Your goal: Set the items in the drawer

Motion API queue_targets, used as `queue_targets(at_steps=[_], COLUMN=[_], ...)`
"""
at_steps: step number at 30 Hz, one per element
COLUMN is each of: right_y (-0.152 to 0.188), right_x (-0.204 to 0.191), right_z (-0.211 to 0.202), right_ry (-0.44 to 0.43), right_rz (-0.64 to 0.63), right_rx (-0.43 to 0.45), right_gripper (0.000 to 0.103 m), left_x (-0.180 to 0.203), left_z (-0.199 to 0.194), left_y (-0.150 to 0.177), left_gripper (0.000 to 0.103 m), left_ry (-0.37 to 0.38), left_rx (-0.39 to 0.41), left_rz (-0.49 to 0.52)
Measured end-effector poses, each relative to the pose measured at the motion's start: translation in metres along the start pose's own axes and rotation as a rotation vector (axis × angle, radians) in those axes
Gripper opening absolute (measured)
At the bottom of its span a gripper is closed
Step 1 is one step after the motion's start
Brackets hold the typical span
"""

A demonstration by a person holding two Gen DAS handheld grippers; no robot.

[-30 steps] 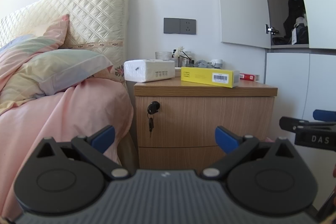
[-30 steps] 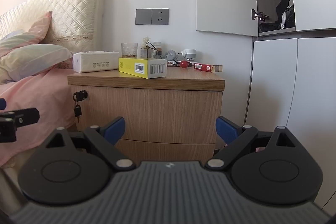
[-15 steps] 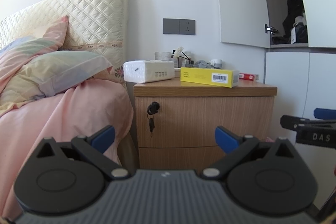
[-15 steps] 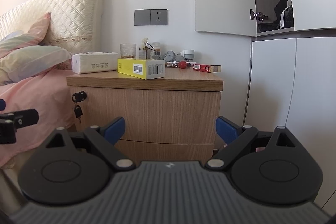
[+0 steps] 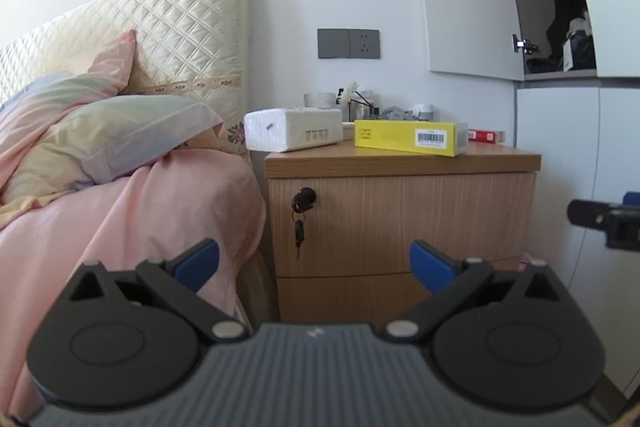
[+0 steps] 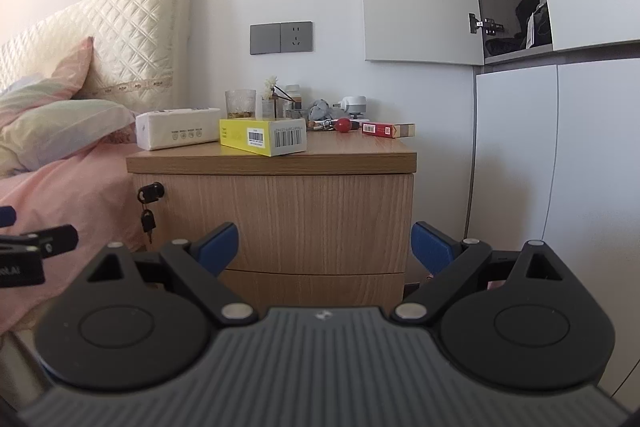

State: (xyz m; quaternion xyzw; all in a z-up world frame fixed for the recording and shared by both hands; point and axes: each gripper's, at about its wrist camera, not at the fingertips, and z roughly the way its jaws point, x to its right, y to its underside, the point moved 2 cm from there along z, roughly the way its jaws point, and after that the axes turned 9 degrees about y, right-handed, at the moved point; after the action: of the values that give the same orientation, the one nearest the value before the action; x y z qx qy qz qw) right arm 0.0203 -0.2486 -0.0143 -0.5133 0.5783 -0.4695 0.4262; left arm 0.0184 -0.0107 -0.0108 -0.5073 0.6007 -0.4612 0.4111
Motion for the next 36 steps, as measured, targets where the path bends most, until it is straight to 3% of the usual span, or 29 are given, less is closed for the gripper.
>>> queue_targets(at_steps=[16,22,27,36], right_y=[-0.006,-0.011,-0.021,-0.031], right_x=[0.041,0.052,0.055,0.042], right_z=[0.003,0.010,0.026,0.063], right_ry=[-0.041,-0.091,-0.123,-0.174], right_rz=[0.022,0.086,0.127,0.063], right_rx=[0.014,0.018,0.019,0.027], right_gripper=[0.095,0.095,0.095,0.095], left_x=[0.007,0.010,0.001,-0.013], left_z=[0.002,0.001,0.023,0.091], left_y=[-0.004,-0.015,-0.020,-0.007], left_gripper=[0.103,0.103,0.103,0.103], left_ry=[0.039,0.054,0.050,0.062], left_rx=[0.005,0.016,0.008,-0.033], left_rz=[0.001,0.001,0.004,0.022])
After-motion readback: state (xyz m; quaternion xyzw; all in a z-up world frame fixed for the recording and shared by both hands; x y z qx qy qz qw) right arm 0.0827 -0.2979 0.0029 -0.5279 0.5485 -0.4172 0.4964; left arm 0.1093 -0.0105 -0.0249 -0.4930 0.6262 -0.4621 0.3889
